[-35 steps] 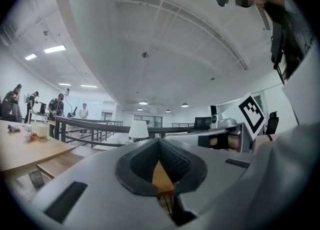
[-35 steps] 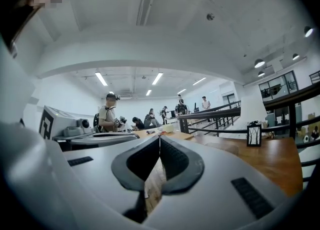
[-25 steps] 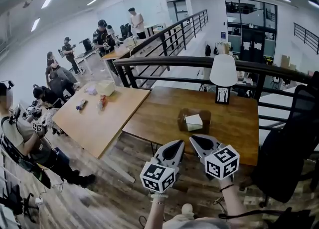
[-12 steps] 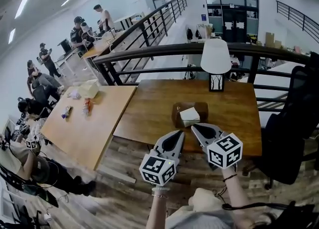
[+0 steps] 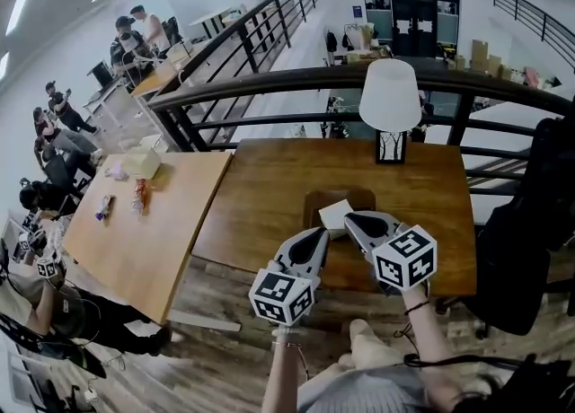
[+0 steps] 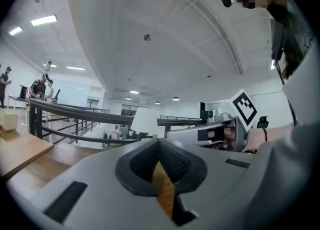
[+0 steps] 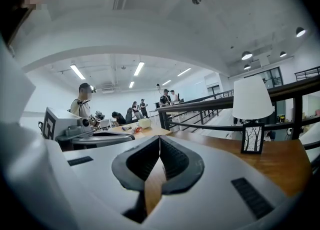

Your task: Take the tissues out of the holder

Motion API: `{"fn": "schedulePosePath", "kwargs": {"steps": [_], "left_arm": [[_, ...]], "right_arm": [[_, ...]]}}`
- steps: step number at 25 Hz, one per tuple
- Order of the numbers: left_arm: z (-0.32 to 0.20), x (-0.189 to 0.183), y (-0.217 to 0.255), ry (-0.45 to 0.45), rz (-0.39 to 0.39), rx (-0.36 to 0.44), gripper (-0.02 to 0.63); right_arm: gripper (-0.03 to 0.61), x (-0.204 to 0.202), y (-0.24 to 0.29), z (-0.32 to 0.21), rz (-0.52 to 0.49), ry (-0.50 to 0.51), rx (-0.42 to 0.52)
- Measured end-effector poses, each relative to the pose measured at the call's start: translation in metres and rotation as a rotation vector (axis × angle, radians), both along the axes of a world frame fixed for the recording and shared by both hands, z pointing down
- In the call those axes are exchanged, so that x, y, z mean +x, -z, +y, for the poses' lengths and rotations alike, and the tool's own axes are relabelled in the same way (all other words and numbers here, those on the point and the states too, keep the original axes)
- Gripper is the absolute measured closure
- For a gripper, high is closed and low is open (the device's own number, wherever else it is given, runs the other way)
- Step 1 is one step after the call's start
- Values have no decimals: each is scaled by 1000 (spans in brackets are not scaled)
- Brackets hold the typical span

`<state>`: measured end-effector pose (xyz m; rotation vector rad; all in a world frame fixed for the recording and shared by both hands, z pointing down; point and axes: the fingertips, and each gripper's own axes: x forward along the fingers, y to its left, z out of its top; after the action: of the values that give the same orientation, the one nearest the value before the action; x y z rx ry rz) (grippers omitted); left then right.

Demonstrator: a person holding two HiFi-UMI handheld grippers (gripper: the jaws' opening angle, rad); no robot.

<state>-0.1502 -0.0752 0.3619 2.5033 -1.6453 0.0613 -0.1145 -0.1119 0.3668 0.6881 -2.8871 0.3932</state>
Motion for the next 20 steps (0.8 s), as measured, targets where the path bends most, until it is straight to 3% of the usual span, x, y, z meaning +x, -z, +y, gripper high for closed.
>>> {"fn": "schedulePosePath", "kwargs": {"steps": [14, 20], "left_arm": [[-94, -20, -50, -11, 27, -109, 606], [-106, -37, -71, -21, 45, -175, 606]], "right_arm": [[566, -31, -54, -83, 147, 109, -106], [565, -40, -96, -91, 285, 181, -276]]}}
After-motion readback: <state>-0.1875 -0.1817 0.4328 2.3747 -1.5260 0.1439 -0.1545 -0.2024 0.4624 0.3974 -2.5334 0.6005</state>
